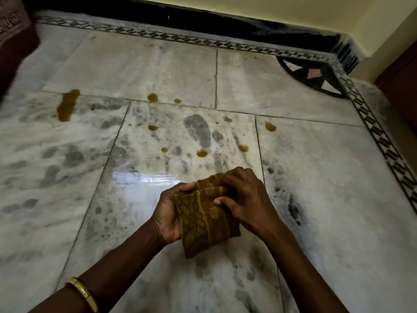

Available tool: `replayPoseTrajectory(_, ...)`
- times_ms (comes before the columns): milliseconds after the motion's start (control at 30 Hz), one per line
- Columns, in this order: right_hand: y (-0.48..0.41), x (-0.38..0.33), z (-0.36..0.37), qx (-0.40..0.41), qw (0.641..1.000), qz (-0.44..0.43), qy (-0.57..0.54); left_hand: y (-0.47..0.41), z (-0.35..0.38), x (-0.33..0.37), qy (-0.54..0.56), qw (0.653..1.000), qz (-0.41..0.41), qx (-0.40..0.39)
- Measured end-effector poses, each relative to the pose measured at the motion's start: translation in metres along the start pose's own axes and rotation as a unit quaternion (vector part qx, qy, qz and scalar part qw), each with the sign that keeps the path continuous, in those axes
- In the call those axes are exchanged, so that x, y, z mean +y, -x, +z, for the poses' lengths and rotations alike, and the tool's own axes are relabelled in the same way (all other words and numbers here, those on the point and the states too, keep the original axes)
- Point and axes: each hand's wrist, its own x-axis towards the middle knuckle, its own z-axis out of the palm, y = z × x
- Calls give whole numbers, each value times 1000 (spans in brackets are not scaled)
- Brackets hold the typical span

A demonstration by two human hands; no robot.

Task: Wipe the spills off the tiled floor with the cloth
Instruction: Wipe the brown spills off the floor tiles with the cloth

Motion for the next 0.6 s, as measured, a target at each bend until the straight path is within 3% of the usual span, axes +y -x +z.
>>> replayPoseTrajectory(133,13,-6,-2,68,993,-41,90,-3,-4,-2,-6,1000,-24,17)
replayPoseTrajectory(300,25,-16,-3,116,984,-36,132,-13,-15,1,57,997,6,44)
replayPoseTrajectory(467,27,-26,-1,72,994,77,-40,-27,-24,7,123,991,43,43)
replayPoseTrajectory(600,8,-34,-4,88,965,198,-146,-30,-30,13,157,987,15,28)
